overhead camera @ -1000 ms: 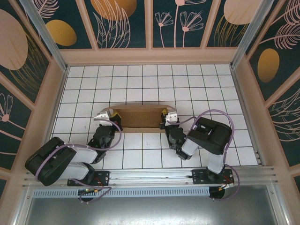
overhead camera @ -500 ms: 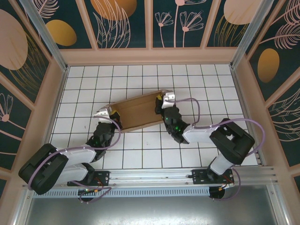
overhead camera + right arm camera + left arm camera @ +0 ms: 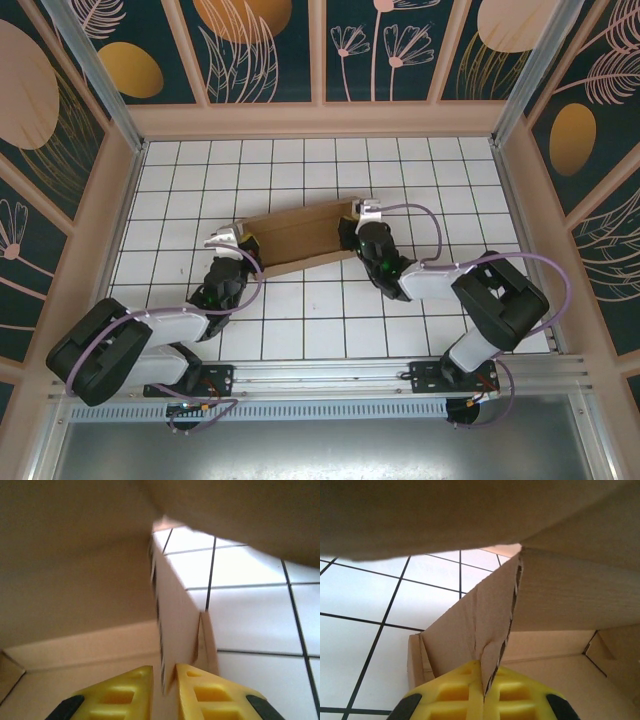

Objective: Fold the paper box

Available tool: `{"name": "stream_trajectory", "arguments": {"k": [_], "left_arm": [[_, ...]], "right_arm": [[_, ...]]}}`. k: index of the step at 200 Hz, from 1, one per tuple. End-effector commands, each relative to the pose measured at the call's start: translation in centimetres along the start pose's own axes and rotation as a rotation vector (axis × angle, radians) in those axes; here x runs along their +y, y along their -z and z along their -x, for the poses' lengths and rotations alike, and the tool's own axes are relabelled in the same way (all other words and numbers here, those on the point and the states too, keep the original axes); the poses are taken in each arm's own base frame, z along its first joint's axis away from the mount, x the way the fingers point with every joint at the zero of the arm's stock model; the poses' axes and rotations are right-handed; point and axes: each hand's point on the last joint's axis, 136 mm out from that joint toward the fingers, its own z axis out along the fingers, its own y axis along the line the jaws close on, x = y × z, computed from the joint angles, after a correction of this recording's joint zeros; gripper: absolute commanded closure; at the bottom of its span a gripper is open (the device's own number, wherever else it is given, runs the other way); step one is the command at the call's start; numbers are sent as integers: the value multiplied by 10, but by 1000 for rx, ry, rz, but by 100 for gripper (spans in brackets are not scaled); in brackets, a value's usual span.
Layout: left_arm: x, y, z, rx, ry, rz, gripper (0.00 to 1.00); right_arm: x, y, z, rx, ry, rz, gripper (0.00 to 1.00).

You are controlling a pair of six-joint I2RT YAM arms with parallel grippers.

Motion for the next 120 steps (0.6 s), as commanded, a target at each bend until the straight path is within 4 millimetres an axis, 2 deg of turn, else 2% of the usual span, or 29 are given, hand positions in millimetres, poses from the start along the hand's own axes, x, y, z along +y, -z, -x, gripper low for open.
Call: {"name": "stream_trajectory", "arguments": {"k": [1,35,61,96,120], "left_arm": [[-17,4,-12,42,14,-93,100],[-7,13,-24,65,25,-87,100],[0,17,-29,74,0,-73,100],[0,15,-22,57,-32,-51,100],[-1,12,-19,55,-56,-39,100]], "right_arm": [[7,8,-24,33,-10,79,82],[-6,22,-33,-26,29,79,81],[-9,31,-36,-48,47,97,73],[3,53,-17,-119,44,192,55],[4,77,-2,-185,24,234,52]]}}
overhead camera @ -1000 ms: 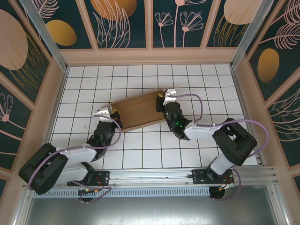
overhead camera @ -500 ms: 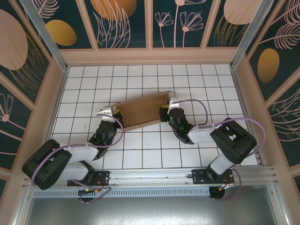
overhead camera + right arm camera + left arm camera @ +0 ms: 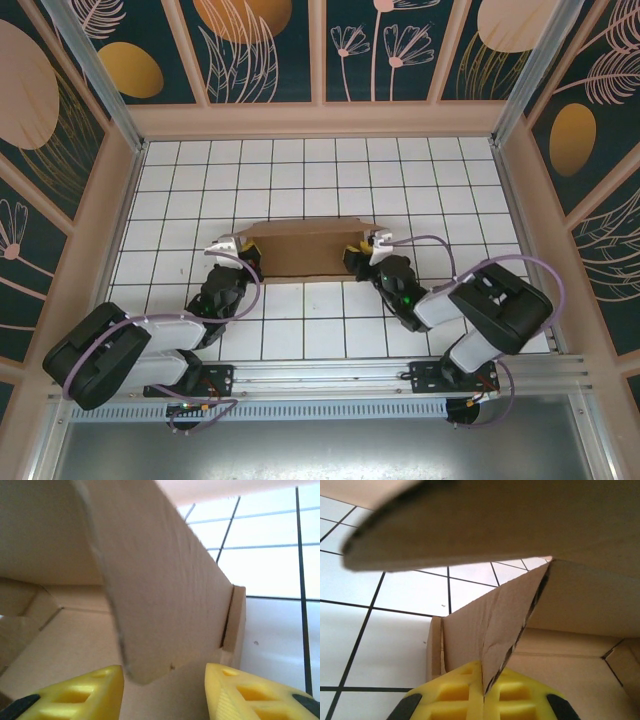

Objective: Fold the paper box

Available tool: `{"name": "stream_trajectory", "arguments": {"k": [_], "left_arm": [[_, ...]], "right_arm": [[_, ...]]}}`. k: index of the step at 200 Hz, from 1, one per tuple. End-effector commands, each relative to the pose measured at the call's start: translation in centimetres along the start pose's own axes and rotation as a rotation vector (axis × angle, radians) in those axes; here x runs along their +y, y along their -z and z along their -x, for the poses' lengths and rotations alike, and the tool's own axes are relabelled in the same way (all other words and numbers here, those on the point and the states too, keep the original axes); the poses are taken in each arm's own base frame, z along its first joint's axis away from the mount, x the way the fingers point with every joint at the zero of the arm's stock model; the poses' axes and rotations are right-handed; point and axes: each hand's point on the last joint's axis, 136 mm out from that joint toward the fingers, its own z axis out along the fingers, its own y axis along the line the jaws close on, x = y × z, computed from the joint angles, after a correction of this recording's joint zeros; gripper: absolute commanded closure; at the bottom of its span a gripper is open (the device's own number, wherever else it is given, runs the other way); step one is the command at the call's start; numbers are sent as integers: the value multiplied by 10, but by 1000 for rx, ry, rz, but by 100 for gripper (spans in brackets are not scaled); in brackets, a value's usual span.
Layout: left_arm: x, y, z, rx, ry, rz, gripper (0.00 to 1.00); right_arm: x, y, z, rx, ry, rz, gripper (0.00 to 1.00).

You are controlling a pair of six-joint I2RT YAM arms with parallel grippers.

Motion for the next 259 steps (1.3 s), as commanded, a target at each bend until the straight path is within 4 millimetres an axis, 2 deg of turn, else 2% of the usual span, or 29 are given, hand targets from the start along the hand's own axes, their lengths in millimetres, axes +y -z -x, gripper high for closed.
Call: {"name": "stream_trajectory", "arguments": {"k": [1,21,44,65,84,113,124,134,144,151,154,181,200,230,243,259], "left_arm": [[1,-3,-4,28,-45,20,100],[1,-5,-4,31,-46,31,100],[1,-8,-5,35,-46,38,100],[0,-11,-5,38,-45,42,100],[-1,-12,-7,45,-42,37,100],[-1,-13,-10,55,-45,34,100],[-1,-13,-10,58,-45,32,100],[-3,-14,-11,62,-46,26,100],[-4,-15,-11,62,-46,24,100],[-5,-15,-11,64,-47,20,100],[-5,-15,-11,64,-47,18,100],[-11,-18,-11,76,-52,3,100],[-15,-21,-11,89,-57,-11,100],[-19,-21,-10,102,-47,-26,96],[-20,-20,-8,105,-41,-26,85],[-23,-19,-6,112,-31,-33,78]], "right_arm": [[17,22,39,-154,-17,93,52],[18,38,46,-191,-18,109,53],[5,53,45,-219,-32,60,56],[-3,74,56,-294,-70,52,61],[1,86,77,-356,-103,67,66],[13,89,119,-340,-107,43,72],[19,95,139,-363,-100,44,79],[25,96,154,-377,-94,48,91],[31,90,165,-354,-91,45,100],[39,82,171,-319,-74,51,100],[41,76,166,-287,-61,55,100],[69,32,167,-94,-39,77,100],[78,5,163,20,-33,54,100],[71,-33,134,190,16,-40,100],[69,-44,118,247,16,-52,95],[66,-49,99,296,7,-59,91]]}}
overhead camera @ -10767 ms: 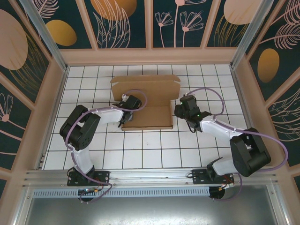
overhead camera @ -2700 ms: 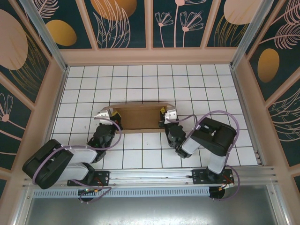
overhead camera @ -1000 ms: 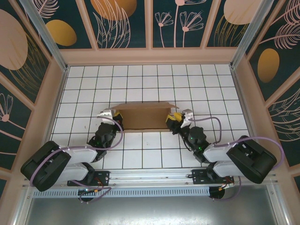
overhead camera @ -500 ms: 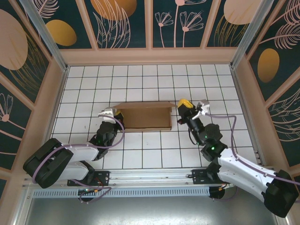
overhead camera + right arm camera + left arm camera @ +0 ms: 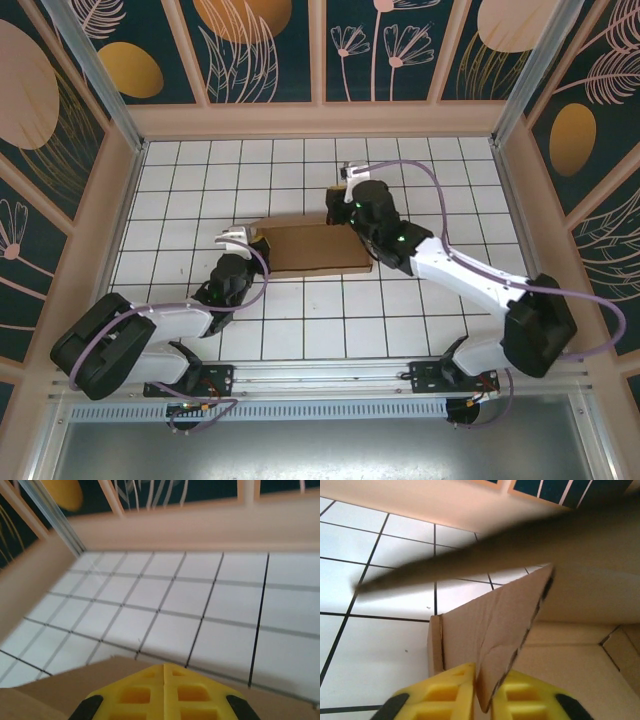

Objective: Fold the paper box

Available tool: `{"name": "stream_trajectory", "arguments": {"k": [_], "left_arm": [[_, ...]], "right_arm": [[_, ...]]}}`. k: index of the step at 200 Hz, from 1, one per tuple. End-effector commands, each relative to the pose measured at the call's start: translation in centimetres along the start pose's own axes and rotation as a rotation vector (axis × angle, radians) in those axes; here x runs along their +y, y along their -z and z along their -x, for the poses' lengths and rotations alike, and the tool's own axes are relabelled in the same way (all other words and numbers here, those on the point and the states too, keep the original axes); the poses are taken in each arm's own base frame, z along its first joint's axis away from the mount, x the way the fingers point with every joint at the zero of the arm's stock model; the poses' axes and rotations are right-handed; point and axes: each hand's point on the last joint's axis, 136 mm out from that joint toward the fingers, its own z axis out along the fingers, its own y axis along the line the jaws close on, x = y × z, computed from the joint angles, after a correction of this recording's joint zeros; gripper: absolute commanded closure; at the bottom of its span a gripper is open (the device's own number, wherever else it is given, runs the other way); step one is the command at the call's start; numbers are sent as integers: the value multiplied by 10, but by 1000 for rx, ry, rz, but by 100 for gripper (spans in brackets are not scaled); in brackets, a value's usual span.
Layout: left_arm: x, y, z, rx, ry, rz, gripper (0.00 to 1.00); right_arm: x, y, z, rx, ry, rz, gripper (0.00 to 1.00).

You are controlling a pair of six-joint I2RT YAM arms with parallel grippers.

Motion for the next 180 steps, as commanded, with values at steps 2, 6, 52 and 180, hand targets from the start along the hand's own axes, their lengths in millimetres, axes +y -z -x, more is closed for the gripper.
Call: {"name": "stream_trajectory", "arguments": {"k": [2,6,52,180], "left_arm": [[-6,1,-5,49,2,-21,77],[-7,2,-5,53,9,-23,75],[-1,21,-24,143,130,-33,47],[33,57,29,116,207,245,51]], "right_arm": [[-9,-9,-39,151,-8,-36,91],[-10,-10,-43,161,-10,-37,91],[-24,-15,-96,251,-41,-62,86],[-29,-9,-114,266,17,-4,74]]}}
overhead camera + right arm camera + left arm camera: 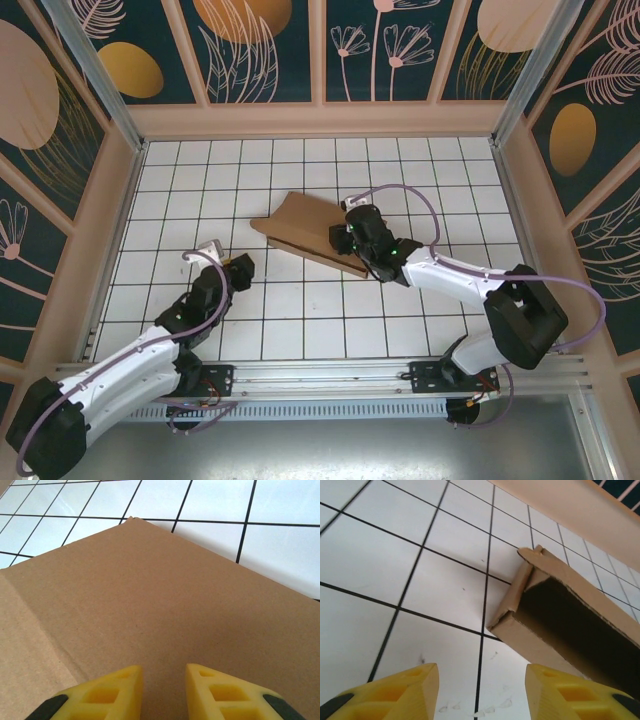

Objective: Fold the paper box

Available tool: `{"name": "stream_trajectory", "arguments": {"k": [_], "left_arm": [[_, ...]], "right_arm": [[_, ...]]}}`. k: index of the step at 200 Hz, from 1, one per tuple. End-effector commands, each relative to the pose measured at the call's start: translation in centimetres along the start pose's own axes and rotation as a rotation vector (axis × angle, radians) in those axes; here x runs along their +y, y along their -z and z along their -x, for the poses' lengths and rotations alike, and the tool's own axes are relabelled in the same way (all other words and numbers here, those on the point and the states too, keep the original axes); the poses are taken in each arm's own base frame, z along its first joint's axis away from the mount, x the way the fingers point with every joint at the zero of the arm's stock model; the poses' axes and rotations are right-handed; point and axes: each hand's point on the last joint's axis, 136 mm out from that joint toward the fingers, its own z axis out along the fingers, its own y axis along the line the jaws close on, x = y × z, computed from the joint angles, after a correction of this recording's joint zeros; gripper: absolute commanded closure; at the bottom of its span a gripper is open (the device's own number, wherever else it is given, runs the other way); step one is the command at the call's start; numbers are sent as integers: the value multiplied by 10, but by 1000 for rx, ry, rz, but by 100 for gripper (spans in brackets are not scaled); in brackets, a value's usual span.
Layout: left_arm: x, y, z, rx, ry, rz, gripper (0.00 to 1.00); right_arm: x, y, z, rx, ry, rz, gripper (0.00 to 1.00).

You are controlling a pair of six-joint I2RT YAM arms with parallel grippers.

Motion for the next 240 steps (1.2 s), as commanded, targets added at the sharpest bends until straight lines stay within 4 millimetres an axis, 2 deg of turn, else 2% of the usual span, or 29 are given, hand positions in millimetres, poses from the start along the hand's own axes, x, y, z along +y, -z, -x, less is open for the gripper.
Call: {"name": "stream_trajectory", "arguments": {"k": [1,21,48,70,84,101,118,138,144,152,161,168,173,177,198,208,220,223,240], "left_arm": [[-15,0,28,-22,-32,61,51],[-48,-10,38,52,-116,41,49],[-91,-24,46,118,-218,-46,40],[-108,-38,50,115,-219,-83,34],[-109,-56,45,161,-201,-78,35],[-113,-80,30,260,-149,-122,38],[-119,-101,14,341,-106,-175,45],[-128,-120,-6,419,-107,-212,59],[-129,-125,-12,441,-108,-219,64],[-133,-129,-19,465,-103,-243,68],[-132,-134,-31,501,-98,-253,71],[-128,-137,-41,531,-95,-246,75],[-140,-139,-32,516,-91,-274,77],[-134,-144,-42,543,-88,-260,79],[-126,-149,-55,574,-65,-230,82],[-121,-148,-59,584,-51,-214,82],[-118,-147,-59,582,-34,-197,82],[-109,-144,-66,600,-31,-179,82],[-104,-137,-66,600,-15,-166,81]], "right_arm": [[4,-7,-13,43,38,49,74],[2,-21,-46,160,60,53,80],[-25,-37,-91,292,55,-40,83],[-38,-40,-113,350,44,-75,84],[-39,-36,-109,338,41,-79,84],[-30,-26,-86,252,27,-44,80],[-22,-11,-56,149,5,-18,72],[-27,6,-28,41,-30,-53,71],[-29,11,-23,16,-25,-64,73],[-31,18,-17,-19,-12,-71,81],[-36,26,-12,-58,-1,-88,99],[-43,31,-9,-81,-5,-112,100],[-48,34,-9,-89,-17,-122,100],[-52,35,-9,-90,-33,-123,100],[-80,33,-15,-40,-189,-111,100],[-89,27,-27,14,-255,-101,100],[-113,18,-40,69,-320,-154,97],[-117,16,-45,87,-327,-168,96],[-126,5,-65,178,-314,-210,94]]}}
